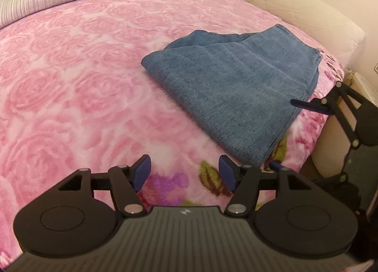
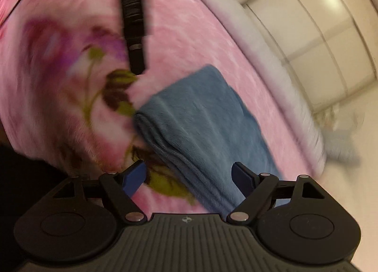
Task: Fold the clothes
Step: 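Grasp the edge of the jeans stack with the right gripper and lift, then fold the lifted stack over itself with the right gripper and release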
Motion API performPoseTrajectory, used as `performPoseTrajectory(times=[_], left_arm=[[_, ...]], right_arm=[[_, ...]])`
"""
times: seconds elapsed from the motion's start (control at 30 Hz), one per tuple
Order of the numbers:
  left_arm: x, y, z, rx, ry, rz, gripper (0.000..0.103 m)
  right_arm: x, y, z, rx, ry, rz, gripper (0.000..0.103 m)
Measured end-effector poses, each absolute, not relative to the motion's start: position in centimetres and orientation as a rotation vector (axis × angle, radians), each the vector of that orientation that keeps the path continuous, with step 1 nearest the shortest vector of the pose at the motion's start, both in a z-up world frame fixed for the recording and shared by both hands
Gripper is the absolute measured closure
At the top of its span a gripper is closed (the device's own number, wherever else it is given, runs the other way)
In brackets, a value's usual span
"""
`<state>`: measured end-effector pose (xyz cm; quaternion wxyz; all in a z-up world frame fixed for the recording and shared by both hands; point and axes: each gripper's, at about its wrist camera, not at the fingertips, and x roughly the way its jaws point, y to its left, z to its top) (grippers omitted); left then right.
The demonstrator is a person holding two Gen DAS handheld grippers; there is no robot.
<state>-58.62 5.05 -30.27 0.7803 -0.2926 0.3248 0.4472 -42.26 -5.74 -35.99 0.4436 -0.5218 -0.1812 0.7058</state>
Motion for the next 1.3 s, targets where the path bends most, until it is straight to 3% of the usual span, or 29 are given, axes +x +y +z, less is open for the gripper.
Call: performPoseTrajectory(times=[0.17,0.27,0.3,0.4,0.5,0.67,0.8,0.9,1.13,1.3], left_arm=[[-59.1,5.6,-30.2,-0.65,0.674,0.968,0.044],[-59.6,6.3,-30.0,-0.676,0.645,0.985,0.044],[-59.8,6.5,-29.8,-0.684,0.633,0.991,0.044],[-60.4,7.1,-29.2,-0.72,0.583,1.014,0.044],[-60.5,7.9,-28.3,-0.74,0.54,1.013,0.045],[-56.7,9.8,-25.7,-0.616,0.531,0.969,0.045],[-51.2,11.9,-24.4,-0.519,0.504,0.854,0.045],[-46.0,13.4,-24.4,-0.441,0.508,0.761,0.045],[-36.5,17.7,-27.9,-0.394,0.545,0.639,0.051],[-34.7,18.7,-29.9,-0.399,0.573,0.663,0.051]], right_arm=[[-42.7,-4.7,-36.7,-1.226,-0.481,1.792,0.026],[-42.6,-4.2,-36.7,-1.167,-0.451,1.84,0.051],[-42.8,-4.1,-36.8,-1.164,-0.446,1.857,0.064],[-43.1,-4.0,-36.7,-1.122,-0.462,1.86,0.078],[-40.4,-2.3,-33.4,-0.881,-0.128,1.946,0.084],[-30.8,1.8,-26.4,-0.282,0.51,1.95,0.085],[-20.4,4.0,-23.9,0.124,0.779,1.799,0.085],[-13.2,4.7,-24.4,0.32,0.905,1.641,0.085],[-1.7,5.2,-32.4,0.512,1.153,1.293,0.081],[-0.6,5.0,-33.1,0.547,1.142,1.345,0.056]])
